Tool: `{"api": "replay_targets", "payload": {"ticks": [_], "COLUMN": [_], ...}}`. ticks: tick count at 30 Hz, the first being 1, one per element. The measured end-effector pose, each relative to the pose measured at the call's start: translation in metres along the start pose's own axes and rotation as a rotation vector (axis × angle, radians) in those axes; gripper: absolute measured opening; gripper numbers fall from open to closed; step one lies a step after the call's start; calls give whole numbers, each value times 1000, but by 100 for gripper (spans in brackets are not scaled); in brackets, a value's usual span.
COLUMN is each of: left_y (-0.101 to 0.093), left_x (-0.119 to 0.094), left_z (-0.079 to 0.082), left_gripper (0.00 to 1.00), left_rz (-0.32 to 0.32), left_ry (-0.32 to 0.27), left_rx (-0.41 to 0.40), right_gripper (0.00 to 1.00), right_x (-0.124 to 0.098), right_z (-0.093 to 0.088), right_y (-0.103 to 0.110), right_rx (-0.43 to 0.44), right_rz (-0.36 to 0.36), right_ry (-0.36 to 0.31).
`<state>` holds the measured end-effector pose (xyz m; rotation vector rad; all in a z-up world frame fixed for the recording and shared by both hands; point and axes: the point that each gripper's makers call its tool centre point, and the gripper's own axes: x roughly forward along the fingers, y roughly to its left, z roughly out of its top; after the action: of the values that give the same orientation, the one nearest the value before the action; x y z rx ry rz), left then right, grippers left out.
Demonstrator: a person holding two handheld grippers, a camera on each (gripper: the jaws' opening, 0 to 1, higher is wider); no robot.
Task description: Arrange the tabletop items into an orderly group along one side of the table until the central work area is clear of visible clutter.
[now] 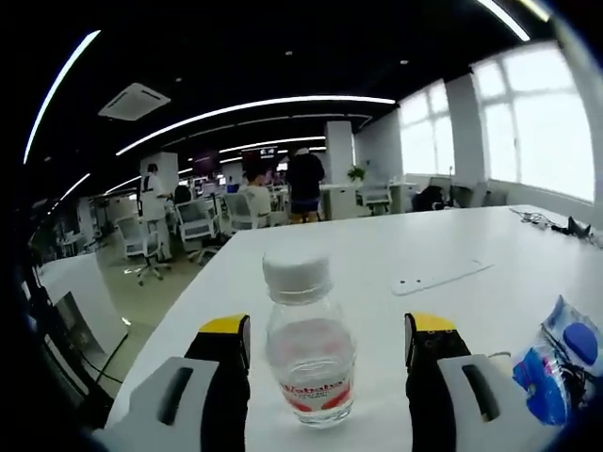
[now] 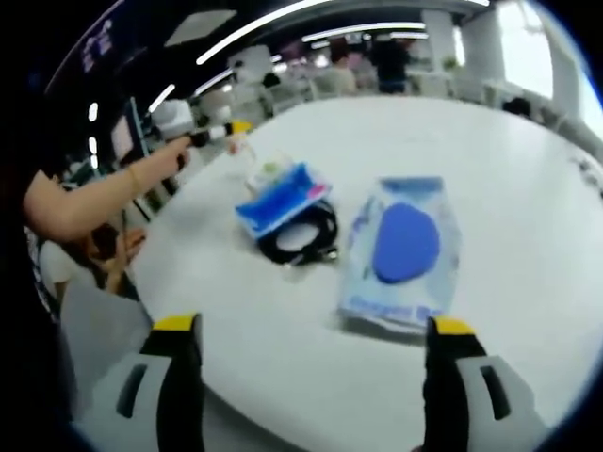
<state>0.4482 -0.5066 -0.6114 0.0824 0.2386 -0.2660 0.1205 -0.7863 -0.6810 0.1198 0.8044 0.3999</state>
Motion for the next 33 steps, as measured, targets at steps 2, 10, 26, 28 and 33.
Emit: {"api": "replay_targets", "payload": {"ticks": [2,10,26,28,33], "left_y": [-2,-20,-52,-57,-72], "left_x": [-3,-26,-60,-63,-68], "left_z": [2,2,-26,-25,-26], "left_gripper": [75,89,98,99,100], "left_rz": [-7,-54,-123,-135,-179], "left_ry": [1,31,116,116,135], "left_rx": [-2,-49,-76,-64,-52], "right_gripper": [96,96,98,98,98], "right_x": [-1,-4,-13,-14,-16], "right_z": [1,3,-2,-4,-5], "right_y": [1,6,15,14,15], "right_rx": [-6,-25,-44,-49,-49], "right_rz": [2,14,36,32,33], "right_ry": [-2,-9,-6,-1,-2]}}
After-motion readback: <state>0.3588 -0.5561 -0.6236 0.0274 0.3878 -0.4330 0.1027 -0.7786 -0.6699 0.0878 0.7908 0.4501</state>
